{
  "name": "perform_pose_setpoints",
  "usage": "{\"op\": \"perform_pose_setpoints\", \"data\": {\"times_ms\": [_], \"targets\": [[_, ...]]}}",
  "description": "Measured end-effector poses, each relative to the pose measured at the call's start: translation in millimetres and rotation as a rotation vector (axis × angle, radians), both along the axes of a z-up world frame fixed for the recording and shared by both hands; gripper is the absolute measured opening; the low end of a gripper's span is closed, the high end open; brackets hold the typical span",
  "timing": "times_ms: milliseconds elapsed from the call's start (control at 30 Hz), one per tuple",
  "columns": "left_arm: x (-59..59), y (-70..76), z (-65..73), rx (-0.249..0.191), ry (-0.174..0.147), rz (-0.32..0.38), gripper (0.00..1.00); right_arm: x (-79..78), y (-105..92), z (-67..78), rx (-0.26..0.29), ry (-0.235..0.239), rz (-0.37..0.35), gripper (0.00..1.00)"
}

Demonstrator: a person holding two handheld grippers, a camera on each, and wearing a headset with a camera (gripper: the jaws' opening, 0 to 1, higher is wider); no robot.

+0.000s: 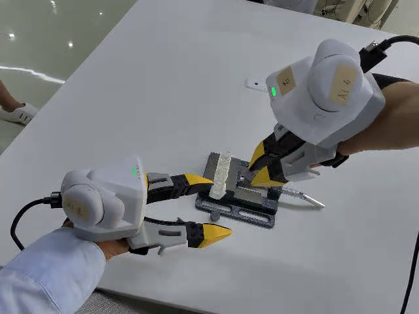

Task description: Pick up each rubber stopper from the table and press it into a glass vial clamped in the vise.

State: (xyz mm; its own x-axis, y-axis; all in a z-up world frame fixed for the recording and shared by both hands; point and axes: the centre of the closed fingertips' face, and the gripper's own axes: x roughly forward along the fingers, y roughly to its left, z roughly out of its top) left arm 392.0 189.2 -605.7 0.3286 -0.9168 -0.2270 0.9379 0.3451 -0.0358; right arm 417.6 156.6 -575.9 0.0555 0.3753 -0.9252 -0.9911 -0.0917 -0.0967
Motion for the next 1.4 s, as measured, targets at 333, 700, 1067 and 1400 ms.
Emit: {"op": "perform_pose_setpoints", "data": {"times_ms": [333, 700, 1067, 1400], "targets": [[13.2, 14.1, -7.4, 0.006, 0.008, 0.054, 0.62, 36.7, -2.8, -13.6, -0.015, 0.011, -0.065, 0.07], [12.9, 13.9, -16.6, 0.018, 0.028, 0.049, 0.85, 85.0, 0.6, -37.6, -0.024, 0.02, -0.135, 0.07], [21.4, 16.3, -24.4, 0.01, 0.057, 0.053, 0.95, 104.6, 2.5, -62.7, -0.046, 0.049, -0.144, 0.07], [29.1, 18.4, -27.3, 0.016, 0.057, 0.056, 0.95, 111.3, 8.9, -73.0, -0.049, 0.058, -0.133, 0.07]]}}
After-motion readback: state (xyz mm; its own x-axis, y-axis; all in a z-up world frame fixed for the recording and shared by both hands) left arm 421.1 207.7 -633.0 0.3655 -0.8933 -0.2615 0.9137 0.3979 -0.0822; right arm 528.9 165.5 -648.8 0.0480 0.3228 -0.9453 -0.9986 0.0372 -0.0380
